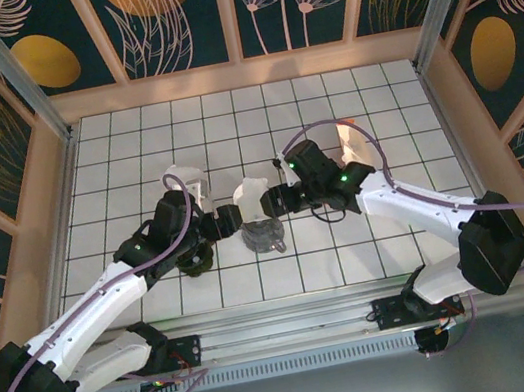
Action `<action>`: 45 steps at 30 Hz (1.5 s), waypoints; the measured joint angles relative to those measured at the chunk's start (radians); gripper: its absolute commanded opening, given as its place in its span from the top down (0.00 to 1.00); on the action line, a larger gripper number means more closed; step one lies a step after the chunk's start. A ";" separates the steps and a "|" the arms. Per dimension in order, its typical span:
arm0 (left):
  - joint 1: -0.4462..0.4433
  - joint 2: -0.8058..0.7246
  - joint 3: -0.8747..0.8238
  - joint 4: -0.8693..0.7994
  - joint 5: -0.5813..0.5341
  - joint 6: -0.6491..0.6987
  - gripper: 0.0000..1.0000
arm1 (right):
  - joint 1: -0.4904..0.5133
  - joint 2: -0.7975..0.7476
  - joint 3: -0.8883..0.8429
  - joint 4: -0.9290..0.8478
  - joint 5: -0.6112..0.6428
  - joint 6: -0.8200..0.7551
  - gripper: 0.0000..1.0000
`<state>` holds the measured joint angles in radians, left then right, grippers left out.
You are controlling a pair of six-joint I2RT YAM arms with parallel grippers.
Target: Place the coffee filter in the dripper
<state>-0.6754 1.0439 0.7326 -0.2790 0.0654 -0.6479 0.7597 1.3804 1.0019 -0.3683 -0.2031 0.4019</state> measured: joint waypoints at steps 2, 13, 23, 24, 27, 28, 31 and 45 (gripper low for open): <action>0.000 0.001 -0.001 0.002 0.000 0.000 0.19 | 0.002 0.004 0.000 0.007 0.000 0.000 0.33; 0.000 0.005 -0.004 0.013 -0.009 0.000 0.17 | 0.002 0.017 0.101 0.006 0.028 -0.008 0.30; 0.000 0.004 -0.004 0.013 -0.022 0.000 0.16 | 0.007 0.131 0.177 -0.047 0.033 -0.034 0.31; 0.000 0.004 -0.005 0.014 -0.022 0.000 0.16 | 0.012 0.139 0.178 -0.060 0.037 -0.037 0.31; 0.000 0.004 -0.010 0.015 -0.022 0.000 0.16 | 0.023 0.151 0.185 -0.085 0.048 -0.040 0.31; 0.000 0.004 -0.011 0.015 -0.022 0.000 0.16 | 0.026 0.154 0.187 -0.090 0.050 -0.040 0.31; 0.000 0.004 -0.012 0.019 -0.022 0.000 0.16 | 0.028 0.161 0.189 -0.093 0.058 -0.041 0.32; 0.000 0.003 -0.021 0.034 -0.022 0.000 0.15 | 0.039 0.198 0.206 -0.111 0.083 -0.053 0.31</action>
<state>-0.6754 1.0470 0.7120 -0.2455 0.0437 -0.6479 0.7986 1.5784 1.2076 -0.4793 -0.1200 0.3485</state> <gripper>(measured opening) 0.847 0.689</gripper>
